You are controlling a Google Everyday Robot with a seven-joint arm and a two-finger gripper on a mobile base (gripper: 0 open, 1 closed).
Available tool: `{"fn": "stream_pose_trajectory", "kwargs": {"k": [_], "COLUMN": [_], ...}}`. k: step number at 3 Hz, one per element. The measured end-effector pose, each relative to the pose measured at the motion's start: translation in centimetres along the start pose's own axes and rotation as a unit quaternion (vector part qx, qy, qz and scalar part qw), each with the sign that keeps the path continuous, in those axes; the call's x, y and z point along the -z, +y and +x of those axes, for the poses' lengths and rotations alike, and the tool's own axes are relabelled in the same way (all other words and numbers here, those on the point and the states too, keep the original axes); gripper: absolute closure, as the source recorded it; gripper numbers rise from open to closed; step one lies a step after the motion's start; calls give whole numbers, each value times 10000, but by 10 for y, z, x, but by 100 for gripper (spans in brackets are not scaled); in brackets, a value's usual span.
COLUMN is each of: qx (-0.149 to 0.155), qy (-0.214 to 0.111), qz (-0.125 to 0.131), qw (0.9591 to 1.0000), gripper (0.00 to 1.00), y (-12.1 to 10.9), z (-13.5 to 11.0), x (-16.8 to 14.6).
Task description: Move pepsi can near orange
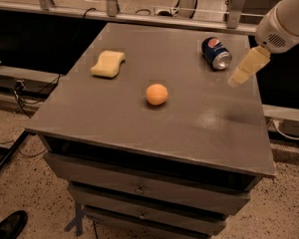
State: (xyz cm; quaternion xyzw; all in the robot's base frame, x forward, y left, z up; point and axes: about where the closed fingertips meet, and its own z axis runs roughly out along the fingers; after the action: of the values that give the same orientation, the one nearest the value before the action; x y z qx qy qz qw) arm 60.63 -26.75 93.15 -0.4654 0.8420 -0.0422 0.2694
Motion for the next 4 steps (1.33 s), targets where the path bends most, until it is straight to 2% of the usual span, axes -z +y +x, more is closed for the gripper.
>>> {"fn": "stream_pose_trajectory", "kwargs": {"k": [1,2,3,4], "qx": [-645,-1309,-1969,-2439], "qy": [-276,-472,-629,-741], "qz": [327,541,468,228], "qw": [9970,9888,9773,9667], "gripper": [0,0,0,0], "y": [-41,-72,-90,-92], "z": [-19,-28,-31,-41], "x": [-32,-60,-89,-115]}}
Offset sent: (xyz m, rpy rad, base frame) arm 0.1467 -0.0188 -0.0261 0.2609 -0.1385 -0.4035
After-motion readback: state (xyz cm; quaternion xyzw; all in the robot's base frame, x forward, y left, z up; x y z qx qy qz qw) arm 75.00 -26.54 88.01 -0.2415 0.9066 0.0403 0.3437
